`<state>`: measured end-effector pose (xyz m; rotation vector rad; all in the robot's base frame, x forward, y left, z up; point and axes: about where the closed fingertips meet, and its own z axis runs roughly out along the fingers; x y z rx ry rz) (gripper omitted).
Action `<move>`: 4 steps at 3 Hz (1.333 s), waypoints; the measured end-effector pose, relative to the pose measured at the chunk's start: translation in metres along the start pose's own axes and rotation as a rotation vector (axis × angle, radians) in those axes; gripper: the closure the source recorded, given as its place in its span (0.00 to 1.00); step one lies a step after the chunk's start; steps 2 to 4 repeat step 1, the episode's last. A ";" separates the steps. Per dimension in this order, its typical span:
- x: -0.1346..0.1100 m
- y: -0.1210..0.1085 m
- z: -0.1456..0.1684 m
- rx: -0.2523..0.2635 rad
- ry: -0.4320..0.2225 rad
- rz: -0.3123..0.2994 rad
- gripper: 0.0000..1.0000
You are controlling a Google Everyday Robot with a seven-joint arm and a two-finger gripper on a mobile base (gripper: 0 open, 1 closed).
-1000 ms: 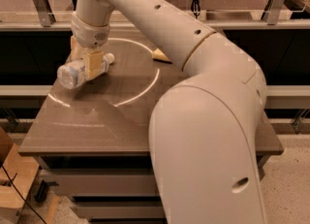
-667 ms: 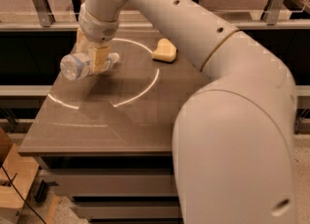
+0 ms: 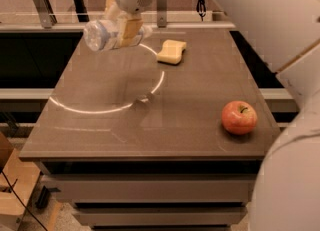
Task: Pick blue plastic bottle
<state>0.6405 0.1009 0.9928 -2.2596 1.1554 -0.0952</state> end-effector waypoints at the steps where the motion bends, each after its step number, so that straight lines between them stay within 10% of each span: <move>1: -0.001 0.000 -0.004 0.004 0.004 -0.002 1.00; 4: -0.001 0.000 -0.004 0.004 0.004 -0.002 1.00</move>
Offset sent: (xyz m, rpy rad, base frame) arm 0.0000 0.0000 0.0000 0.0000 0.0000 0.0000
